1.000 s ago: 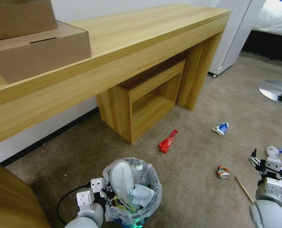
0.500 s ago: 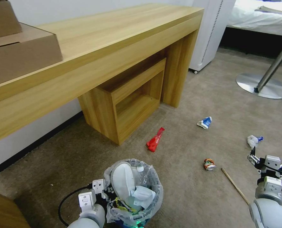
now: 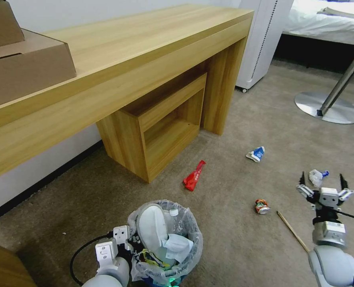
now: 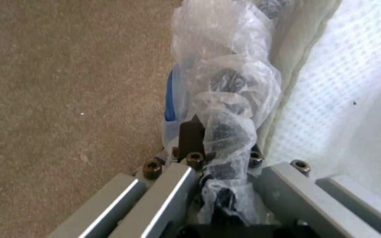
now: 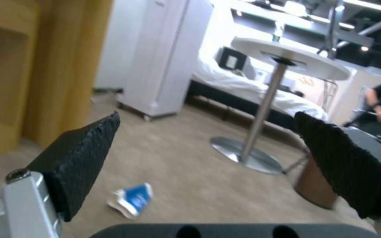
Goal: Pick up the trash bin and place the garbage on the floor into it.
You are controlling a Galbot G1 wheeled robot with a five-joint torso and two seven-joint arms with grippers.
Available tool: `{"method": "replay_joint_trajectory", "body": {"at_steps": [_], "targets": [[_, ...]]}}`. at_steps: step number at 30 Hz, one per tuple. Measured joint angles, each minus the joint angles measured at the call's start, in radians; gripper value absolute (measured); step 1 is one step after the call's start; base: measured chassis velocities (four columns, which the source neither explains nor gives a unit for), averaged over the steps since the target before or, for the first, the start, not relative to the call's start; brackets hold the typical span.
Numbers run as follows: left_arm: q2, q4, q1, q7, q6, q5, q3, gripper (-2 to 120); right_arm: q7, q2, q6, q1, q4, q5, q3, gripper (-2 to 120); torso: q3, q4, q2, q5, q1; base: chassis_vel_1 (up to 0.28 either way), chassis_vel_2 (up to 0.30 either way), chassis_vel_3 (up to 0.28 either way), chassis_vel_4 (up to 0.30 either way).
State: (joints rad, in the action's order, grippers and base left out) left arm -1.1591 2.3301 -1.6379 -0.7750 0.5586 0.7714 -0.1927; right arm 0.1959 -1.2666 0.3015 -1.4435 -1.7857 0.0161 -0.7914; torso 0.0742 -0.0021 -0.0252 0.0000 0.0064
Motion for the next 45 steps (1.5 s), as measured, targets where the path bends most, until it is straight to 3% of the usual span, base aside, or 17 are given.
{"method": "replay_joint_trajectory", "body": {"at_steps": [20, 34, 45], "targets": [[0.003, 0.004, -0.004, -0.003, 0.001, 0.004, -0.001, 0, -0.053, -0.011, 0.075, 0.014, 0.023, -0.014, 0.078, 100, 0.0, 0.0, 0.0, 0.0, 0.0, -0.023, 0.02, 0.019, -0.023], [0.002, 0.005, 0.005, -0.005, 0.001, 0.015, -0.012, 0, -0.054, -0.005, 0.081, 0.028, 0.034, -0.001, 0.087, 100, 0.0, 0.0, 0.0, 0.0001, 0.0, -0.23, 0.23, 0.232, -0.234], [0.0, 0.006, -0.007, -0.01, 0.002, 0.007, -0.013, 0, -0.081, -0.02, 0.149, 0.025, 0.057, 0.01, 0.075, 100, 0.0, 0.0002, 0.0, 0.0002, 0.001, -0.249, 0.261, 0.247, -0.241]]}}
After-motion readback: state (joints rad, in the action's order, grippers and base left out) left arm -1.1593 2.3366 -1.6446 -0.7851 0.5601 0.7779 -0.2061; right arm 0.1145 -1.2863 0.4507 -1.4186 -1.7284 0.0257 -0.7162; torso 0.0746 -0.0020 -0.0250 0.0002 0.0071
